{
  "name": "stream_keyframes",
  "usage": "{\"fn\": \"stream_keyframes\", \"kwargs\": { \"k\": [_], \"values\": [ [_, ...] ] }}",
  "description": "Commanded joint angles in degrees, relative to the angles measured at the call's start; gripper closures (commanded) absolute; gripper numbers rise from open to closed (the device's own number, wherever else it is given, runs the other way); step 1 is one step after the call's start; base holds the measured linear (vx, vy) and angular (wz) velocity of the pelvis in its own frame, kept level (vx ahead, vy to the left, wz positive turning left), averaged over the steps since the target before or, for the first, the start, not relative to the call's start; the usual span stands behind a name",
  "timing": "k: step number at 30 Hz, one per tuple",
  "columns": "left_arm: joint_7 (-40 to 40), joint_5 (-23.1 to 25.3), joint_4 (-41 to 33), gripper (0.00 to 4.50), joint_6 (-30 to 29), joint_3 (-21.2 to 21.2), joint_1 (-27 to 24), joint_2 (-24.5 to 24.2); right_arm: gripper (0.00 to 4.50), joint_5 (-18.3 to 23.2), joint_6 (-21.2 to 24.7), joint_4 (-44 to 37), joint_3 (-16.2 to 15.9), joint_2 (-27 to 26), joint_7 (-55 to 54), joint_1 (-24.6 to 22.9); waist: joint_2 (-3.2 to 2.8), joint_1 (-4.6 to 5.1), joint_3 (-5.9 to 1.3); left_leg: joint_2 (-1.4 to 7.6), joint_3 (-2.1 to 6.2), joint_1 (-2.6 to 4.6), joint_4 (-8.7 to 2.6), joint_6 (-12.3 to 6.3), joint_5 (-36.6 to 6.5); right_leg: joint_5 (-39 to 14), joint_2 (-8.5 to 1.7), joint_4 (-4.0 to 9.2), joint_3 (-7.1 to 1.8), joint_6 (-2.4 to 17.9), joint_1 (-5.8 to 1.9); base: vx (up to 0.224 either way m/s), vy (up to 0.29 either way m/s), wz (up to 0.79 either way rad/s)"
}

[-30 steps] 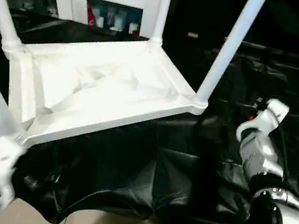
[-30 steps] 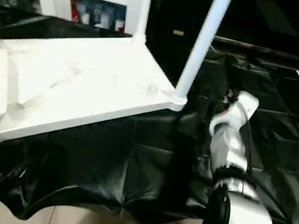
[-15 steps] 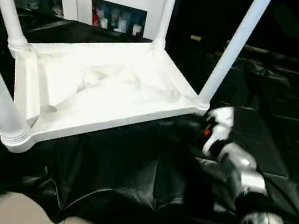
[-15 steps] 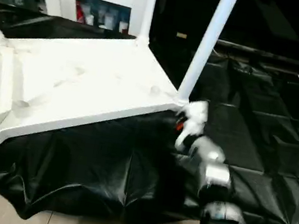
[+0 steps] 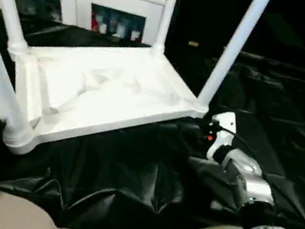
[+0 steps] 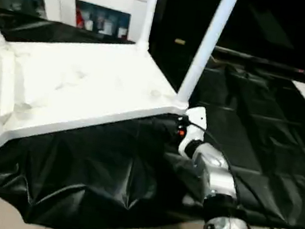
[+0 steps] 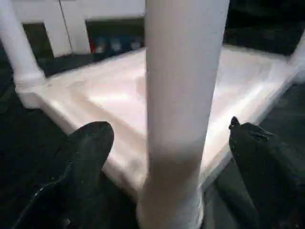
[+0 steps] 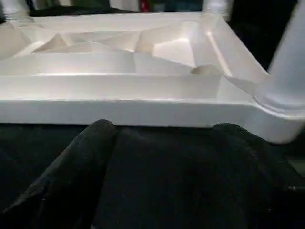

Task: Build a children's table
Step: Rotate table base

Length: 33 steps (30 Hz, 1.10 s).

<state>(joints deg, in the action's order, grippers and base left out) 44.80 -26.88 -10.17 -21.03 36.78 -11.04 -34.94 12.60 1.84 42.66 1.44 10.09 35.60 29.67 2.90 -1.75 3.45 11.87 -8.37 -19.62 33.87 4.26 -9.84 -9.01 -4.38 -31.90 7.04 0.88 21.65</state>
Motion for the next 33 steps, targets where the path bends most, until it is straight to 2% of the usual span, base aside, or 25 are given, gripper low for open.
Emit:
{"fn": "stream_keyframes", "kwargs": {
  "k": [1,2,4,5,6,7,8,9,10,11,12,13,14,15,16,17,18,19,20,23,24,26,27,28,33],
  "values": [
    [-2.2,-1.5,-2.6,0.04,-0.8,-3.7,2.1,2.4,0.8,-0.9,0.1,-1.4,0.7,0.1,-2.7,-0.2,-2.31,0.66,-1.79,1.99,1.72,1.39,-6.59,4.03,-44.0,-33.9,-2.82,4.85,-0.66,3.0,-1.37,0.0,0.0,0.0],
    [-2.8,-2.2,-3.3,0.04,-1.1,-4.5,3.0,3.4,0.8,-0.9,0.2,-1.3,0.9,-0.1,-3.3,-0.1,-2.01,0.69,-1.46,2.22,1.63,1.33,-7.19,3.99,-46.0,-34.6,-2.37,4.75,-0.13,2.6,-1.51,0.0,0.0,0.0],
    [-5.0,-1.8,-3.3,0.04,-1.1,-6.4,5.4,5.2,0.8,-1.0,0.5,-1.5,1.1,-0.4,-4.2,-0.2,-2.33,0.38,-1.32,2.47,1.21,1.26,-7.89,4.03,-47.8,-34.1,-1.72,3.86,0.28,2.5,-1.84,0.0,0.0,0.0],
    [-6.9,-0.6,-2.7,0.04,-0.6,-7.7,7.2,6.1,0.8,-1.1,0.6,-1.6,1.2,-0.7,-4.6,-0.2,-2.99,-0.54,-1.16,3.24,0.17,-0.16,-10.11,4.16,-49.8,-31.1,-0.63,0.36,0.26,3.2,-3.19,-0.076,-0.046,0.08],
    [-7.7,-0.3,-2.5,0.04,-0.5,-8.7,8.5,6.7,0.8,-1.2,0.6,-1.6,1.1,-0.9,-4.8,-0.2,-3.0,-1.49,-0.89,4.25,-0.64,-2.7,-12.6,3.89,-51.5,-27.7,0.16,-4.97,-0.08,3.0,-5.22,-0.076,-0.046,0.08],
    [-8.2,-0.4,-2.9,0.04,-1.3,-10.6,10.1,7.7,0.8,-1.5,0.6,-1.5,0.8,-1.1,-5.1,-0.2,-0.97,-4.83,-1.6,3.38,-4.91,-1.57,-11.25,1.81,-46.8,-27.5,0.22,-9.89,-5.19,1.6,-2.84,-0.057,-0.096,0.18],
    [-8.2,-0.4,-2.9,0.04,-1.3,-10.6,10.1,7.7,0.8,-1.5,0.6,-1.5,0.8,-1.1,-5.1,-0.2,2.26,-4.43,-2.04,1.23,-3.36,2.82,-3.42,2.75,-38.1,-46.5,-2.26,-1.65,-7.09,-2.9,2.38,0.06,-0.158,0.16],
    [-7.6,-0.9,-3.6,0.04,-2.0,-11.7,10.3,8.0,0.8,-1.8,0.8,-1.2,0.7,-1.2,-5.9,-0.1,2.72,-3.85,-1.14,-0.89,-2.11,5.52,8.01,1.71,-19.2,-75.3,-7.05,8.52,-8.88,-5.4,8.32,0.06,-0.158,0.16],
    [-7.2,-1.1,-4.1,0.04,-2.4,-12.4,10.4,8.1,0.8,-1.9,1.0,-0.9,0.7,-1.3,-6.5,0.1,1.58,-4.22,-1.23,-1.1,-0.24,2.15,6.62,0.19,-13.0,-73.2,-8.92,7.07,-11.23,-3.6,3.63,0.107,-0.094,-0.06],
    [-6.7,-1.7,-5.1,0.04,-3.0,-13.4,10.5,8.2,0.8,-2.4,0.8,0.2,0.8,-1.4,-8.0,0.6,0.98,-5.95,-2.41,0.19,0.77,-0.22,0.89,1.03,-11.5,-56.7,-7.3,2.58,-9.73,-1.6,-0.41,0.071,-0.037,0.04],
    [-5.8,-3.6,-6.4,0.04,-4.6,-14.6,10.7,8.4,0.8,-3.1,0.7,2.0,0.9,-1.5,-10.2,1.5,0.83,-6.22,-3.62,0.86,-0.21,2.16,-1.88,1.96,-11.0,-28.9,-2.52,-0.83,-7.46,3.2,1.02,0.071,-0.037,0.04],
    [-5.0,-5.6,-7.4,0.04,-6.4,-15.2,10.9,8.6,0.8,-3.5,0.9,3.4,0.9,-1.5,-11.9,2.2,-0.43,-5.96,-4.15,0.98,-0.72,2.74,-2.55,1.69,-8.3,-8.4,-1.58,-2.61,-6.81,9.3,1.02,0.006,-0.072,0.29],
    [-3.8,-8.0,-8.4,0.04,-8.6,-15.9,10.8,8.3,0.8,-3.9,0.9,4.8,0.8,-1.5,-12.7,2.8,-0.19,-5.41,-3.97,0.91,-1.05,2.35,-2.83,0.98,-9.6,-5.8,-1.17,-2.33,-6.46,11.1,0.81,-0.026,-0.033,0.19],
    [-2.6,-9.9,-9.7,0.04,-10.5,-16.9,10.5,7.7,0.8,-4.6,0.7,6.0,0.5,-1.6,-13.4,3.3,-0.2,-5.12,-3.04,0.69,-1.31,1.49,-3.11,1.09,-17.3,-12.7,-1.37,-1.18,-6.55,12.2,0.75,-0.026,-0.033,0.19],
    [-0.9,-12.3,-11.6,0.04,-13.2,-19.1,10.5,6.9,0.8,-5.5,0.1,8.3,0.1,-1.7,-14.1,4.5,0.06,-5.21,-3.16,0.61,-1.34,1.58,-2.92,1.74,-20.6,-18.1,-1.98,-0.93,-6.67,11.7,0.73,0.0,0.0,0.0],
    [-0.7,-12.6,-12.1,0.04,-13.7,-20.2,10.8,6.8,0.8,-5.7,0.0,9.1,0.1,-1.9,-14.3,5.0,0.31,-5.17,-3.07,0.66,-1.36,1.51,-3.04,1.72,-21.2,-19.8,-2.02,-0.57,-6.7,11.1,0.83,0.0,0.0,0.0],
    [-0.5,-12.8,-12.4,0.04,-14.2,-21.1,11.2,6.7,0.8,-5.8,-0.2,10.0,0.2,-2.2,-14.4,5.5,0.29,-5.06,-2.67,0.8,-1.25,1.12,-3.21,2.02,-22.3,-22.9,-2.17,-0.17,-6.78,9.7,0.85,0.0,0.0,0.0],
    [-0.4,-12.8,-12.7,0.04,-14.4,-22.7,12.1,7.3,0.8,-6.2,-0.3,11.4,0.0,-2.6,-14.7,6.4,1.09,-4.92,-2.73,0.9,-1.17,0.88,-3.34,2.22,-22.1,-24.8,-2.33,-0.08,-6.78,8.5,0.66,0.0,0.0,0.0],
    [-0.4,-12.2,-12.7,0.04,-14.2,-24.2,13.2,8.1,0.8,-6.7,-0.5,12.7,-0.5,-2.9,-14.9,7.3,0.73,-4.96,-2.76,0.95,-0.99,0.67,-3.51,2.4,-21.6,-25.2,-2.53,-0.14,-6.79,8.0,0.41,0.0,0.0,0.0],
    [-0.3,-10.9,-11.9,0.04,-13.3,-28.0,16.3,10.3,0.8,-7.9,-1.0,16.2,-1.7,-3.9,-15.5,9.7,1.5,-4.22,-3.01,1.09,-1.06,0.04,-3.58,3.12,-17.5,-23.2,-2.79,-0.17,-6.74,6.9,-0.07,0.0,0.0,0.0],
    [-0.3,-10.8,-11.9,0.04,-13.3,-28.4,16.6,10.5,0.8,-8.1,-1.0,16.6,-1.8,-4.0,-15.6,9.9,1.32,-4.02,-3.08,1.07,-1.06,-0.24,-3.51,3.44,-16.3,-22.1,-2.92,-0.23,-6.8,6.7,-0.28,0.0,0.0,0.0],
    [-0.4,-11.0,-12.1,0.04,-13.9,-30.5,18.2,11.7,0.8,-8.5,-1.3,18.3,-2.0,-4.6,-16.1,11.2,2.0,-3.67,-3.25,1.14,-1.07,-0.64,-3.43,3.55,-14.2,-20.6,-2.92,-0.45,-6.65,6.4,-0.63,0.0,0.0,0.0],
    [-0.4,-11.1,-12.2,0.04,-14.2,-31.2,18.8,12.1,0.8,-8.7,-1.3,18.8,-2.0,-4.8,-16.2,11.6,1.83,-3.49,-3.49,1.15,-1.16,-0.54,-3.26,3.57,-12.5,-17.7,-2.88,-0.83,-6.68,6.9,-0.57,0.0,0.0,0.0],
    [-0.4,-11.4,-12.4,0.04,-14.7,-33.0,19.9,12.8,0.8,-9.0,-1.5,19.9,-2.0,-5.1,-16.3,12.5,2.48,-3.25,-3.59,1.08,-1.23,-1.1,-3.11,3.29,-10.1,-14.7,-2.85,-1.26,-6.68,7.4,-1.03,0.0,0.0,0.0],
    [0.6,-11.4,-11.7,0.04,-15.2,-39.8,24.3,16.4,0.8,-9.4,-2.6,22.5,-1.8,-6.5,-16.1,14.7,2.81,-3.12,-3.86,1.07,-1.58,-0.92,-2.83,2.84,-5.1,-5.1,-2.64,-2.12,-6.57,9.6,-1.09,0.0,0.0,0.0]
  ]
}}
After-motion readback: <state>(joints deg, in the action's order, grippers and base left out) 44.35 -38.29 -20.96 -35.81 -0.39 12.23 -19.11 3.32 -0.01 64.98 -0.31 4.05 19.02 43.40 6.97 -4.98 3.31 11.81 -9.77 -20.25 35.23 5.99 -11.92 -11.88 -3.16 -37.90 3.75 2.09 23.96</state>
